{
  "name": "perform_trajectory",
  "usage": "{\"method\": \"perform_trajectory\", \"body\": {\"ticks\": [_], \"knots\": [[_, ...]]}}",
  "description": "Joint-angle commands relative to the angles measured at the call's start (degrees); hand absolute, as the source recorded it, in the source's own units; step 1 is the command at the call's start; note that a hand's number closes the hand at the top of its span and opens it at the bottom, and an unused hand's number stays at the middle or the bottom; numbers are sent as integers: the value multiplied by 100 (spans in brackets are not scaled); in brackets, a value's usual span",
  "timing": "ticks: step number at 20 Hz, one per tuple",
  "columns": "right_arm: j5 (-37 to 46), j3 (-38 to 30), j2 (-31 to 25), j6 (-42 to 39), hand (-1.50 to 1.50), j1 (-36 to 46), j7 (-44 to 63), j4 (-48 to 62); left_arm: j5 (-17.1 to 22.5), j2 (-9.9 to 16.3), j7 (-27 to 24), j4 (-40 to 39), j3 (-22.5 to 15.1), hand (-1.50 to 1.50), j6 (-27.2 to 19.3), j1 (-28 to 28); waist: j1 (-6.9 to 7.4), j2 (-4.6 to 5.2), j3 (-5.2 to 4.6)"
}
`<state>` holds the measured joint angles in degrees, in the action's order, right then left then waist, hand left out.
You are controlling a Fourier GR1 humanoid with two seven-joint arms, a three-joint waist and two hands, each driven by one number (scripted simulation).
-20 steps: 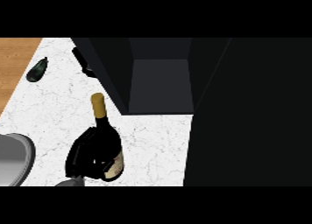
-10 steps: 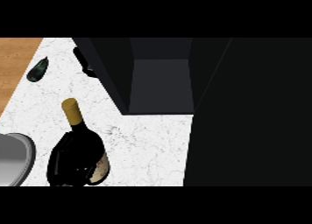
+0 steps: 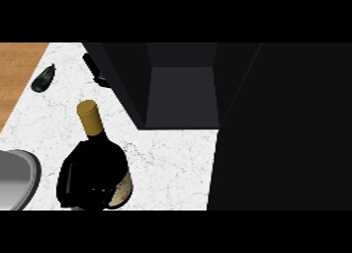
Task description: Pick up the wine, place it into the cabinet and close the cabinet
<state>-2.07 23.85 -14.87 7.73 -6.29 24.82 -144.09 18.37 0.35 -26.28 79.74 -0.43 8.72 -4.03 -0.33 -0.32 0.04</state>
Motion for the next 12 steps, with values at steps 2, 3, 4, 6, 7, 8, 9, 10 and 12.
{"method": "perform_trajectory", "body": {"ticks": [2, 3, 4, 6, 7, 8, 9, 10, 12], "knots": [[-278, -134, -148, -85, -150, -398, 323, -1116, -72, -33, 715, 1044, -595, 150, -644, -67, -1, 3, 2], [-132, 142, -33, -79, -150, -540, 4, -957, -1, -34, 678, 1133, -1042, 150, -1146, -3, -29, -4, 2], [-71, 87, -72, 76, -150, -301, 678, -1332, -61, -34, 861, 1056, -531, 150, -874, 184, -12, 7, -5], [89, 365, 41, 94, -150, -319, 337, -1067, -210, -34, 1203, 1588, -1201, 150, -1590, 313, -29, -9, -2], [-214, 10, -47, -49, -150, -474, 167, -925, -129, -34, 1344, 1603, -1102, 150, -1611, 427, -12, 13, 0], [-472, -324, -170, -165, -150, -547, 60, -1016, -115, -34, 1360, 1752, -1486, 150, -1812, 228, -17, 10, 3], [-314, -117, -74, -81, -150, -205, 406, -980, -37, -34, 1357, 1349, -1520, 150, -2117, 859, -37, 21, -4], [-387, -156, -62, -62, -150, -304, 329, -1083, -21, -34, 1559, 1495, -1785, 150, -2507, 997, -77, 13, -1], [-418, -235, -138, -133, -150, -565, 288, -1254, -42, -35, 1717, 1478, -1566, 150, -2537, 1217, -71, 13, -1]]}}
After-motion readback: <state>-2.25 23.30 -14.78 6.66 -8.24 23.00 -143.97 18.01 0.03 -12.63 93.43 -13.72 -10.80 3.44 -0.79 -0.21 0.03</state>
